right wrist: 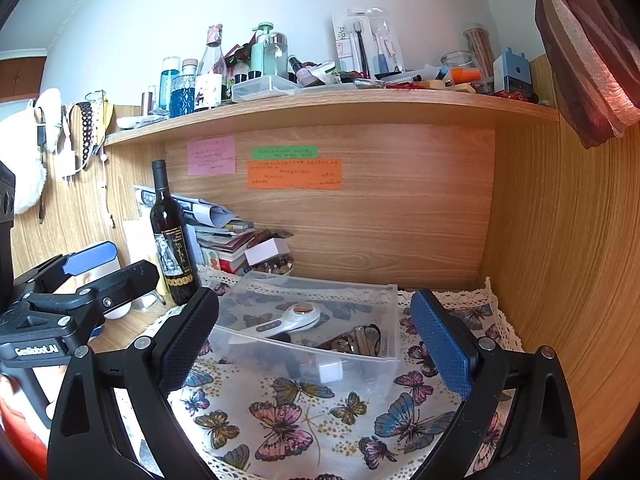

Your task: Organize rigid objects

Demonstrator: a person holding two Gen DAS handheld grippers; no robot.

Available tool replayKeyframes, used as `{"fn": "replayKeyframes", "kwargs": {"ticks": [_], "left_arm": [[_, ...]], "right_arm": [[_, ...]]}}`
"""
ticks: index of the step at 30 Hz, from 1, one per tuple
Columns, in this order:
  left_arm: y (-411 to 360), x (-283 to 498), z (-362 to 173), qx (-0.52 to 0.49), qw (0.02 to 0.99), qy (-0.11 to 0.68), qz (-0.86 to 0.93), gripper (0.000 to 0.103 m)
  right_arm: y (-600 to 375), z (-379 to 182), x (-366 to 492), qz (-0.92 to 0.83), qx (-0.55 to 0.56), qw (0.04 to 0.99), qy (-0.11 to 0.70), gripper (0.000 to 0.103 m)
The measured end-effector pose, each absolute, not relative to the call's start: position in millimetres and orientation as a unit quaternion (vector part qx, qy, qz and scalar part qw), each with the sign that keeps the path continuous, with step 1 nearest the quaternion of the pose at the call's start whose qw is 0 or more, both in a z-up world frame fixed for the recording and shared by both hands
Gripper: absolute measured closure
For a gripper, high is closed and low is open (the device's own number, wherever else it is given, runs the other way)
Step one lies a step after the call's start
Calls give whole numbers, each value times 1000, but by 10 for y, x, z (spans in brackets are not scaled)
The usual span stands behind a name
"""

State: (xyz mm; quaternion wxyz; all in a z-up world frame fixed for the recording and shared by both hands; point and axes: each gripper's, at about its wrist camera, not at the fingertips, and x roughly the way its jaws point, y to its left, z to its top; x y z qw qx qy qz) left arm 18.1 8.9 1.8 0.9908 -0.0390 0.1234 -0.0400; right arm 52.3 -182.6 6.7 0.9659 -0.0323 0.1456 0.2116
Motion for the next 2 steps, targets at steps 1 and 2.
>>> {"fn": "replayKeyframes", "kwargs": {"ticks": [1, 2], "left_arm": [[93, 182, 22, -39, 991, 123, -40, 0], [95, 183, 25, -38, 991, 123, -40, 0]], "right_arm": [[-1830, 67, 522, 211, -32, 966, 145, 7], [-1836, 68, 523, 210, -31, 966, 145, 7]]}}
